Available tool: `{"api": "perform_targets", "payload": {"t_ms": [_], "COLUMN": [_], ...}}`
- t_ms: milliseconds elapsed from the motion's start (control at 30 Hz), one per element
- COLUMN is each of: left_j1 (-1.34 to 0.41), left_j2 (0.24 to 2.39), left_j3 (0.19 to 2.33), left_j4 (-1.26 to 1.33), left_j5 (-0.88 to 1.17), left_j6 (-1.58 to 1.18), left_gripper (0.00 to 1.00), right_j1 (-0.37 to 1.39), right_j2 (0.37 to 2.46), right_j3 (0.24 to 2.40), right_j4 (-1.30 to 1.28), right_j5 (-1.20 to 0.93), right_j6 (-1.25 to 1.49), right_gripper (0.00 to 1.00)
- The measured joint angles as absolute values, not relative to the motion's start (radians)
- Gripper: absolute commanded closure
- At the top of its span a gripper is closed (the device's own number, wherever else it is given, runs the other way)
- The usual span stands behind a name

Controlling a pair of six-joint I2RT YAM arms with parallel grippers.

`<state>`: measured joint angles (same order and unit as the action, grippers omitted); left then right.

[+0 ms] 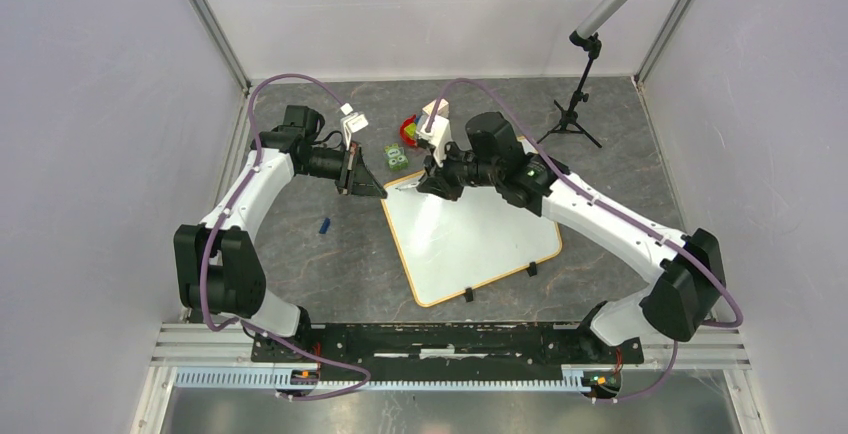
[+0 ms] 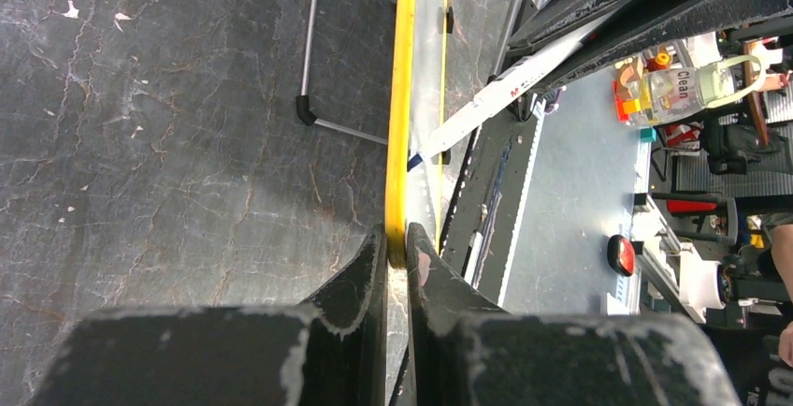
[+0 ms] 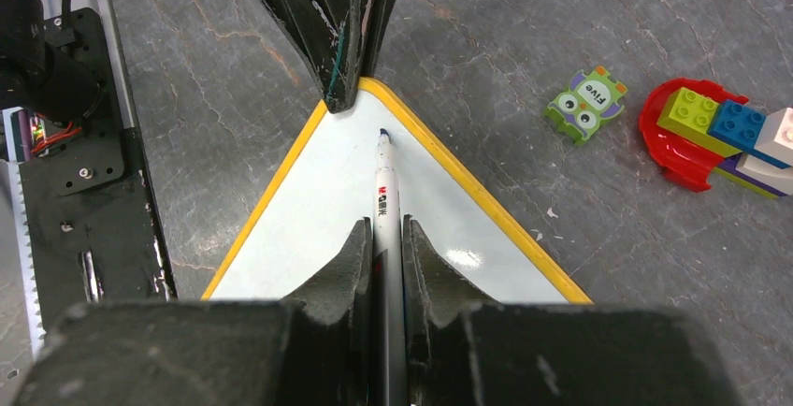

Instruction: Write a sentence on the whiteboard

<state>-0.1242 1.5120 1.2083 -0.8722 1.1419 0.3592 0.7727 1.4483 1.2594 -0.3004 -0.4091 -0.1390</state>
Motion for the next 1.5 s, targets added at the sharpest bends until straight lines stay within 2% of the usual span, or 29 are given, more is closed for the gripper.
{"api": "perform_targets", "payload": {"t_ms": [733,1500], "left_j1": [-0.125,-0.131], "left_j2": [1.512,1.512], "left_j3": [1.208,1.209], "left_j4": [-0.868,-0.857], "left_j5": [1.123,1.121], "left_j6": [0.359,0.359], "left_gripper": [0.98,0.97], "right_j1": [0.823,0.800], "right_j2": [1.472,1.398], "right_j3": [1.223,1.198], "right_j4": [-0.301,-0.399], "right_j5": [-0.435,-0.403], "right_j6": [-0.159,-0.234], "right_gripper": [1.00,1.00]}}
